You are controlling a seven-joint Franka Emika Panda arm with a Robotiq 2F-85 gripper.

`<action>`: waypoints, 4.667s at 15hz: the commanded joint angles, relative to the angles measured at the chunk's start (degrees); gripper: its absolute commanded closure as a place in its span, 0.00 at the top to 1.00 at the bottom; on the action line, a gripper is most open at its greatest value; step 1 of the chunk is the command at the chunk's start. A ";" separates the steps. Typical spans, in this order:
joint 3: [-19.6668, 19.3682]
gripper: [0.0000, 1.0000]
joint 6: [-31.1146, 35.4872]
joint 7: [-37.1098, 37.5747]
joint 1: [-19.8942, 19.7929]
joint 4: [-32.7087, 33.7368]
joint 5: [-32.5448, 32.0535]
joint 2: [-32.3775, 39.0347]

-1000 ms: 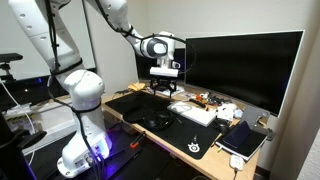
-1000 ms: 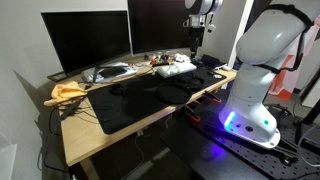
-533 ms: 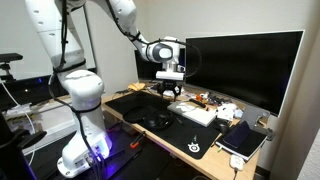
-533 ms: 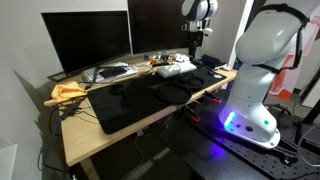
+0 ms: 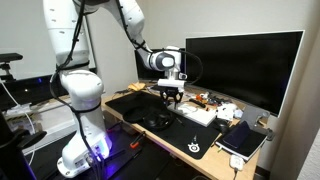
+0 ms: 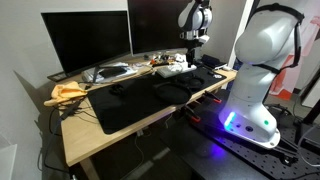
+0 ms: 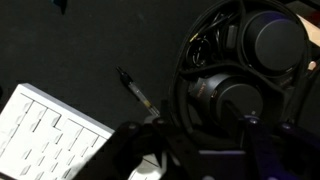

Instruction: Move the headphones to the left

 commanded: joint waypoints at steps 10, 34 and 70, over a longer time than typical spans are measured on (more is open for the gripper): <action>4.10 0.53 2.68 9.84 -1.73 4.46 -2.68 7.85; 6.49 0.48 2.04 15.19 -1.18 7.63 -9.07 13.41; 7.98 0.03 0.05 18.04 0.23 0.75 -14.39 2.13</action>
